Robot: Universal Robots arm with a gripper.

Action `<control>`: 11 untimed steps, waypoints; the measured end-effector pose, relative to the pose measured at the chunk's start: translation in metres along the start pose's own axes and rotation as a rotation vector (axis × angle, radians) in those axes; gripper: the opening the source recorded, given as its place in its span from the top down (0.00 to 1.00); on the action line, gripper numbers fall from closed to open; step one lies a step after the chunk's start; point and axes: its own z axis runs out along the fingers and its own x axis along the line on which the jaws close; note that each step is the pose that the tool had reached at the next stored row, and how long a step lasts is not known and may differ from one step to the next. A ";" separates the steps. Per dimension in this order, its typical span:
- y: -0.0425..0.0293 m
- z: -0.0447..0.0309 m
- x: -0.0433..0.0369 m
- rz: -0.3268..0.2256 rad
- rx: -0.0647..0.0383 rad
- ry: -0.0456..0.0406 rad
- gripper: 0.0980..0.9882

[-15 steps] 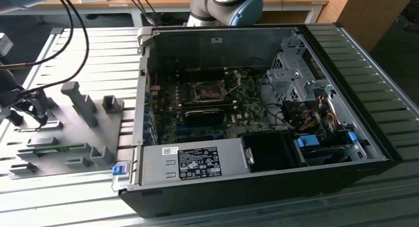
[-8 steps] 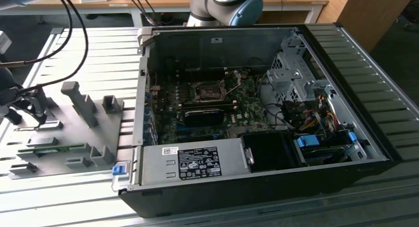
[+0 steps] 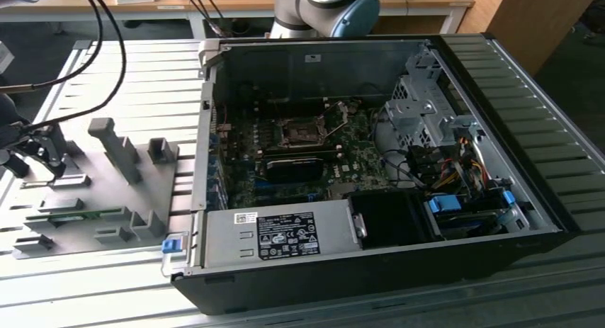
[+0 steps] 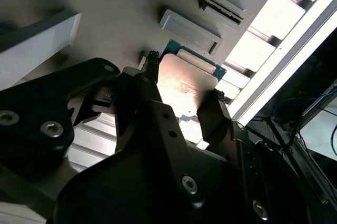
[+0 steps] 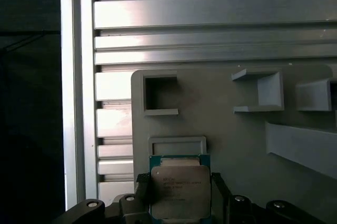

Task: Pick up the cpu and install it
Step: 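Pick up the cpu and move it towards the insertion slot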

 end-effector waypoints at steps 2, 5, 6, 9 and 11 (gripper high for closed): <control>0.0001 -0.0017 0.0000 0.000 0.000 0.0000 0.50; 0.0003 -0.0044 0.0000 0.000 0.000 0.0000 0.50; 0.0004 -0.0055 0.0000 0.000 0.000 0.0001 0.50; 0.0006 -0.0083 0.0000 0.000 0.000 0.0000 0.50; 0.0008 -0.0103 0.0000 0.000 0.000 0.0000 0.50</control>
